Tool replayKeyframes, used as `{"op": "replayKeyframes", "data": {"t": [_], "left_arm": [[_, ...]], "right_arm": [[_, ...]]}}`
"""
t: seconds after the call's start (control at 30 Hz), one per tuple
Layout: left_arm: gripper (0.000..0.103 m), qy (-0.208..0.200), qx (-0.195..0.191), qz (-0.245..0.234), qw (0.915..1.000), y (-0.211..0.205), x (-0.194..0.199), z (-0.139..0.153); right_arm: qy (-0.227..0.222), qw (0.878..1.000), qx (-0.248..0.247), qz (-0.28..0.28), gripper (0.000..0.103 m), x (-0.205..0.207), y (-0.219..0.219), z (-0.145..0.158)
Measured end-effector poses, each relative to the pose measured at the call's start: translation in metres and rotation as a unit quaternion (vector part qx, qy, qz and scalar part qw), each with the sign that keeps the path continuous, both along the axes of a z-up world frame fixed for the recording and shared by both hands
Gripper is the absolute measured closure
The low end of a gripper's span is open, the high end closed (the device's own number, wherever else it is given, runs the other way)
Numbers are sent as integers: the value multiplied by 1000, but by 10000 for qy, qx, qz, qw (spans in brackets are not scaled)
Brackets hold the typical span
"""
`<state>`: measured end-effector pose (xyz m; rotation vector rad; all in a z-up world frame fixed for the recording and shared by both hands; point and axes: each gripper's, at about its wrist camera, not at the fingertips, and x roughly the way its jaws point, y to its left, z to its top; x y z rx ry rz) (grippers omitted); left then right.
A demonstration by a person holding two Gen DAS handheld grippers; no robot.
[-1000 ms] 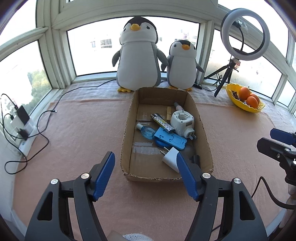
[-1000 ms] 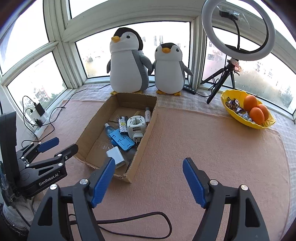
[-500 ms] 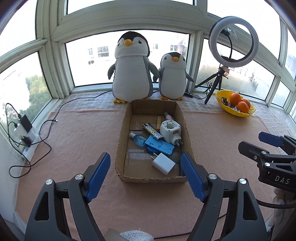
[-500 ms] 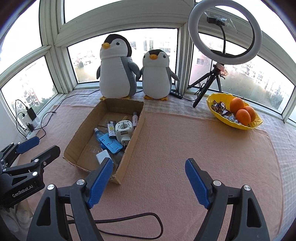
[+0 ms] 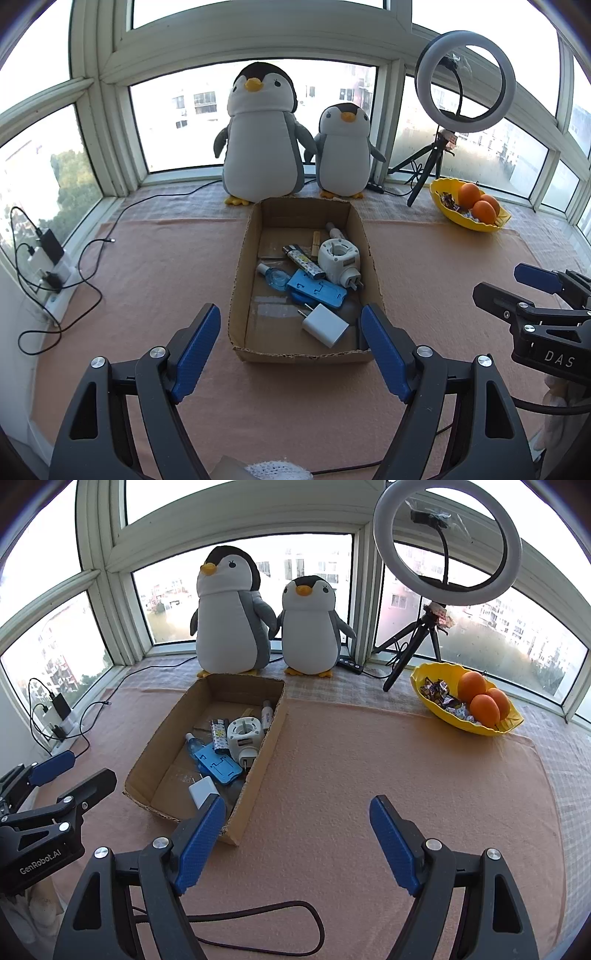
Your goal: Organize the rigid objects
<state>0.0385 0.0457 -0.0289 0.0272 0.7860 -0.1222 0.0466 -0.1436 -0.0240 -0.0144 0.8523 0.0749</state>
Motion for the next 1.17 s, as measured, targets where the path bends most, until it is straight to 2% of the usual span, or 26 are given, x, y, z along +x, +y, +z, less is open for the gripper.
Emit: {"op": "replayKeyframes", "data": {"t": [1.17], "left_arm": [[24,-16,46,19,10000,-1,2,1]], "right_arm": [[87,10000,-19,-18,26,2,1,-6]]}}
